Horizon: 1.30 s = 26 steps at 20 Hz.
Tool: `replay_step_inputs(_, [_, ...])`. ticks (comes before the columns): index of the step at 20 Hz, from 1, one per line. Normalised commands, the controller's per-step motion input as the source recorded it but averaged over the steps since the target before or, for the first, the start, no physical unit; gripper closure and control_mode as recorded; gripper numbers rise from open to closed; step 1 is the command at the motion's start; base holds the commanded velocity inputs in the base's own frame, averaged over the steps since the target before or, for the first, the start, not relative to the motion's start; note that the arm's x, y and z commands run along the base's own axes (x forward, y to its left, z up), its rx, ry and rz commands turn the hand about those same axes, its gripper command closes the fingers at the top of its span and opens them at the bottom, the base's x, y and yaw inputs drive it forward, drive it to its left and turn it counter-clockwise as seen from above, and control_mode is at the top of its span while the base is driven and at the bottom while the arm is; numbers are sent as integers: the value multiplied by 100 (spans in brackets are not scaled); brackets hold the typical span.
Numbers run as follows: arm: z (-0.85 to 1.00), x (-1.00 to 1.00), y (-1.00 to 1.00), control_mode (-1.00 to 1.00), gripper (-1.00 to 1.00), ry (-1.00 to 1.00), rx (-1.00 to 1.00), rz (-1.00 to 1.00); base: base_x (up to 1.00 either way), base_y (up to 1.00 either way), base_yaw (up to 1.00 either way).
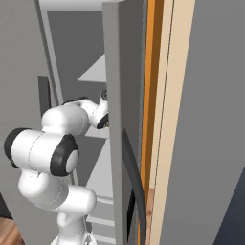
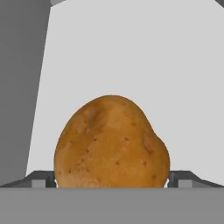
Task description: Take the potato and sweet potato out of the freezer and place them in the tupperware container on the counter. Then put the tupperware containing the vegetables back in the freezer.
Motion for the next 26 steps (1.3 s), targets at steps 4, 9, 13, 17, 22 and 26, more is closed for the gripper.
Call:
replay_step_inputs(4, [-19, 31, 0, -100, -100, 0, 0, 0, 0, 0, 0])
replay_step_inputs(9, [-19, 10, 2, -100, 100, 0, 0, 0, 0, 0, 0])
replay_step_inputs(13, [8, -64, 0, -100, 100, -26, 0, 0, 0, 0, 0])
replay_step_inputs(17, [38, -100, 0, -100, 100, -36, 0, -1, 0, 0, 0])
replay_step_inputs(22, [87, -100, 0, -100, 100, -22, 0, -4, 0, 0, 0])
replay_step_inputs(26, [100, -100, -4, -100, 100, 1, 2, -11, 0, 0, 0])
